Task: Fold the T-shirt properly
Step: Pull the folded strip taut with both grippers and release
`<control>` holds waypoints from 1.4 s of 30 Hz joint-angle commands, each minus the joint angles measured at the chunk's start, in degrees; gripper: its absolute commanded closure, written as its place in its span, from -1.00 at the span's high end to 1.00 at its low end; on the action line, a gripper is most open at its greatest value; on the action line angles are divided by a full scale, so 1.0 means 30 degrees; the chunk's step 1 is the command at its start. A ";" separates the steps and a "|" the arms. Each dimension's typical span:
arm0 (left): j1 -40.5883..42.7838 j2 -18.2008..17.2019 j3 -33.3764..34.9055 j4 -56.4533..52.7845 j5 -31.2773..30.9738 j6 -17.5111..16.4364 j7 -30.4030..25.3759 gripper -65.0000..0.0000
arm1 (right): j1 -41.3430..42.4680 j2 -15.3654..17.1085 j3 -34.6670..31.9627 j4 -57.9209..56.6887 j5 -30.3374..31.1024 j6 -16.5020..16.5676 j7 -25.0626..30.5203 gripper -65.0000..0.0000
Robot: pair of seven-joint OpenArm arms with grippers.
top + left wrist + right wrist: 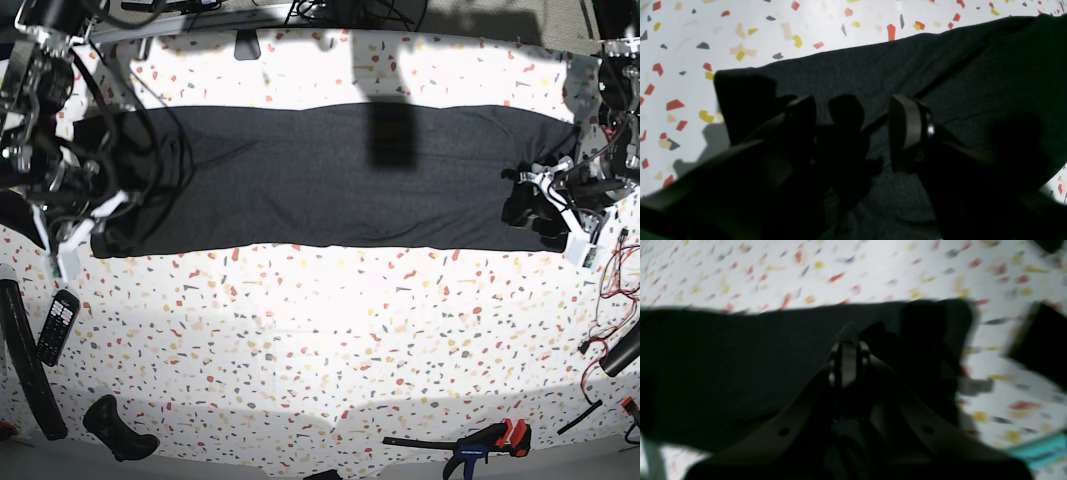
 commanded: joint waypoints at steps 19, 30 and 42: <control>-0.0248 -0.0262 -0.0109 0.0350 -0.0270 -0.0095 -0.0444 0.02 | 0.0969 -0.0321 0.0138 0.0095 -0.2331 -0.0947 -0.0044 -0.62; -0.0240 -0.0262 -0.0109 0.0350 -0.0291 -0.0095 -0.0430 0.02 | 0.0976 -0.0313 0.0146 0.0095 -0.5391 -0.0780 0.1013 -0.14; 0.1996 0.0860 -0.0109 0.0350 -0.1086 -0.1676 -0.0918 0.02 | -0.0153 -0.1945 0.0138 -0.0481 -0.0321 0.2215 -0.0525 -0.14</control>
